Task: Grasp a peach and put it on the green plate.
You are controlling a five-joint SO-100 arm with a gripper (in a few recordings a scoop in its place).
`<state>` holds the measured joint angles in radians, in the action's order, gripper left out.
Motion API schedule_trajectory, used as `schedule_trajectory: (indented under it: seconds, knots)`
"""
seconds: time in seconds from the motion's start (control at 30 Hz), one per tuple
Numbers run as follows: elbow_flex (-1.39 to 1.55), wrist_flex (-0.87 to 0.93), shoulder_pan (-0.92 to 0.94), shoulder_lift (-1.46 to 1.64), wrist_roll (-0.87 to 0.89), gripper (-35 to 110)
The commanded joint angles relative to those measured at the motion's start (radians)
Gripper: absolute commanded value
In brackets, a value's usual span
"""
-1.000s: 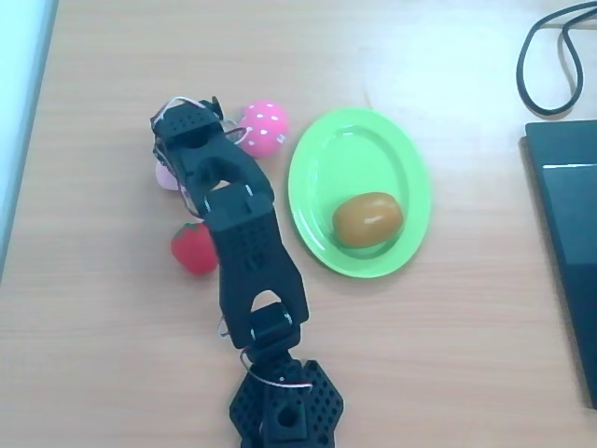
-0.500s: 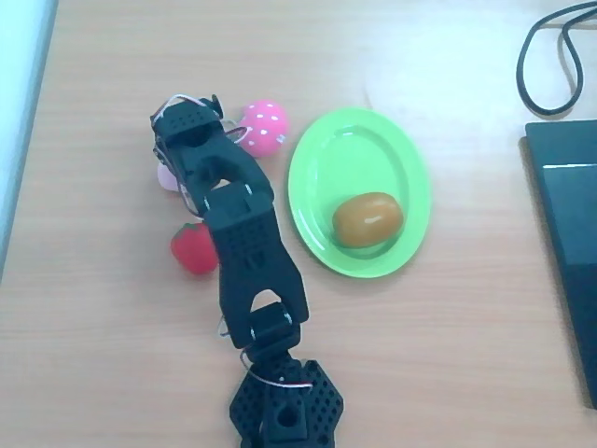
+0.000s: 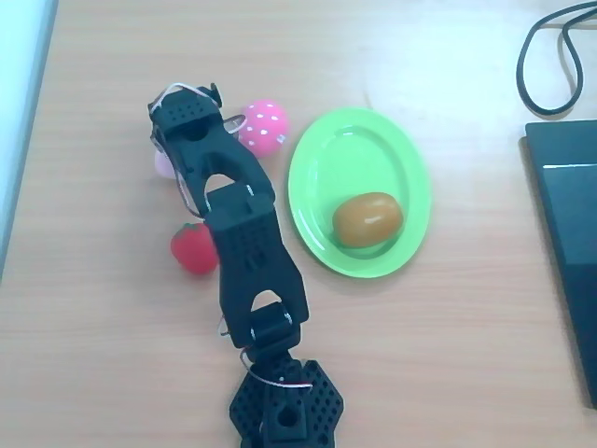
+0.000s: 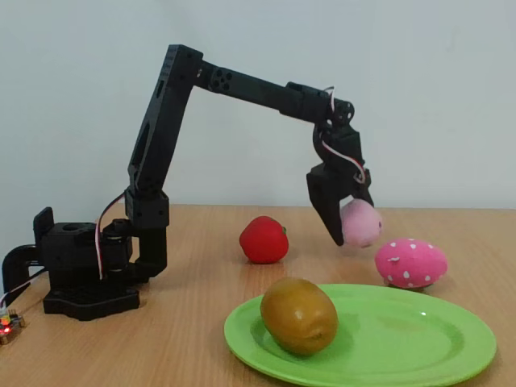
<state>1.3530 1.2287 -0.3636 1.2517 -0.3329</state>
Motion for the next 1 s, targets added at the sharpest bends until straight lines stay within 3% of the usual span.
schedule_trajectory:
  seconds: [0.0, 0.43, 0.97]
  knots:
    - [-0.061, 0.017, 0.003, 0.077, -0.006, 36]
    - [-0.270, 0.137, 0.118, 0.109, 0.051, 36]
    - [-0.247, 0.152, 0.443, 0.209, 0.325, 37]
